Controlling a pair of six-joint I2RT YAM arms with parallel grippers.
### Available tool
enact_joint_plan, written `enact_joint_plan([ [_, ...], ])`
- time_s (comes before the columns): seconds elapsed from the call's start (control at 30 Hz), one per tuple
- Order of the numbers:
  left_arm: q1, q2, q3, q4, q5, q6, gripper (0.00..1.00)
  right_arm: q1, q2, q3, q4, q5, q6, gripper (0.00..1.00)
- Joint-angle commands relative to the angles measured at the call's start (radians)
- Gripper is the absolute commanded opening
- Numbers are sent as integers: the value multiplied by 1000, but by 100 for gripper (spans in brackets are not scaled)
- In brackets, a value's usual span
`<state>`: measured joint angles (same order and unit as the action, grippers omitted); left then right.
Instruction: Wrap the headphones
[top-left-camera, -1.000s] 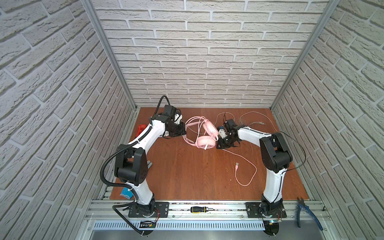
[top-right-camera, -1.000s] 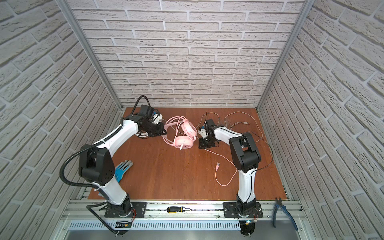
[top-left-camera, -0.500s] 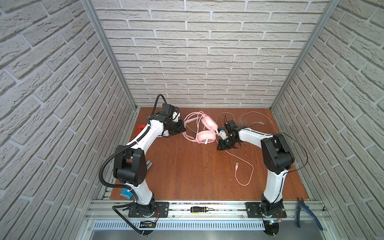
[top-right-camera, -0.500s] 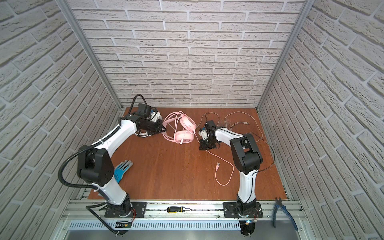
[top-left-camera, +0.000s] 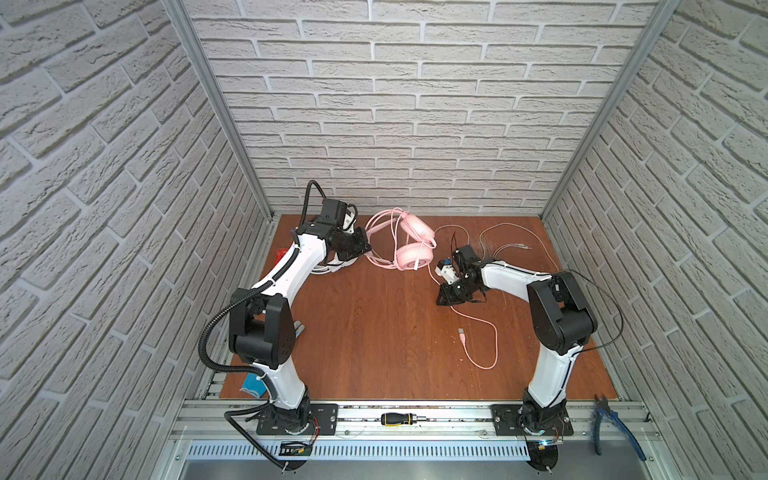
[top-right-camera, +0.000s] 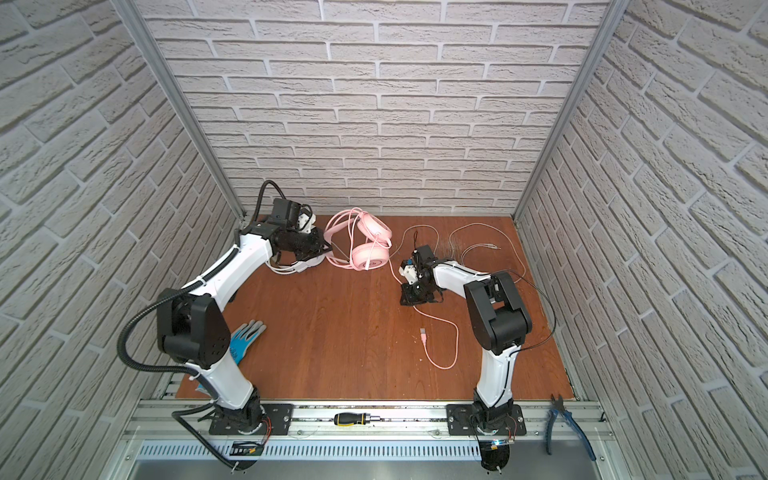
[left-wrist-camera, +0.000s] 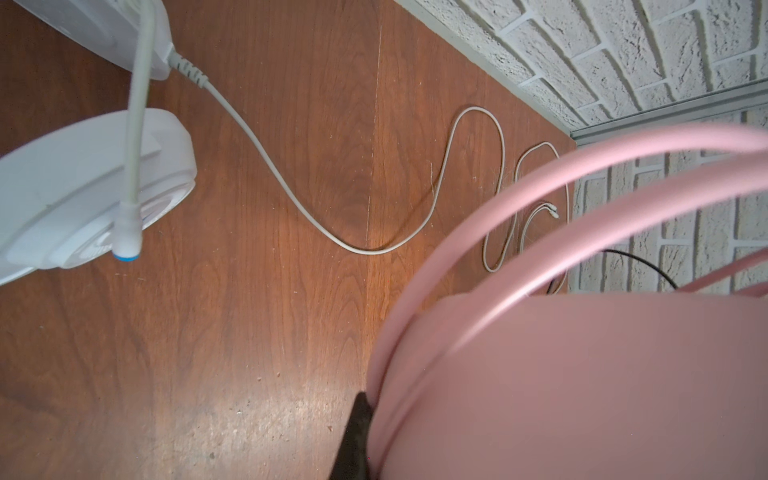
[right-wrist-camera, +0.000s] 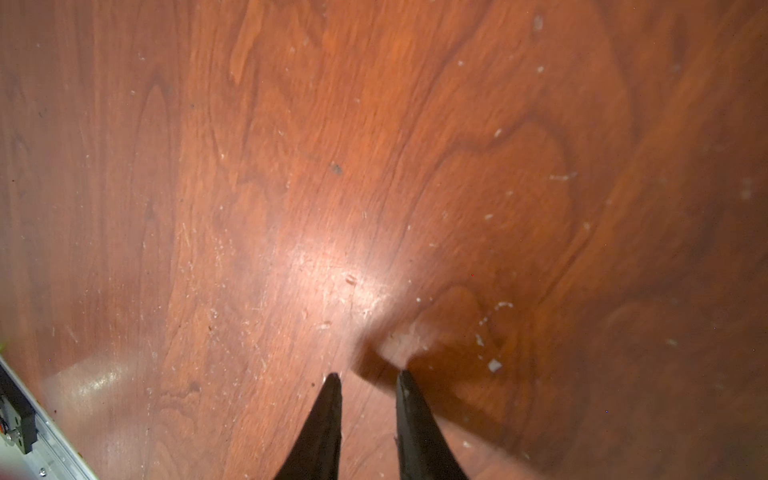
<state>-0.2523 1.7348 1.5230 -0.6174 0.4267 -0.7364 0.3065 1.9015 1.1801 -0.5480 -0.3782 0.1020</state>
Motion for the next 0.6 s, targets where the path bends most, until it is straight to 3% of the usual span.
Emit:
enact_joint_plan([
  [0.0, 15, -17, 5, 91, 25, -49, 0, 2, 30, -54, -73, 38, 17, 25],
  [0.23, 30, -9, 6, 109, 2, -83, 0, 9, 15, -68, -66, 28, 23, 21],
  [0.47, 41, -16, -28, 144, -40, -150, 0, 23, -42, -86, -46, 27, 29, 6],
  [0.57, 44, -30, -50, 162, -86, -188, 0, 41, -80, -83, -46, 39, 22, 6],
])
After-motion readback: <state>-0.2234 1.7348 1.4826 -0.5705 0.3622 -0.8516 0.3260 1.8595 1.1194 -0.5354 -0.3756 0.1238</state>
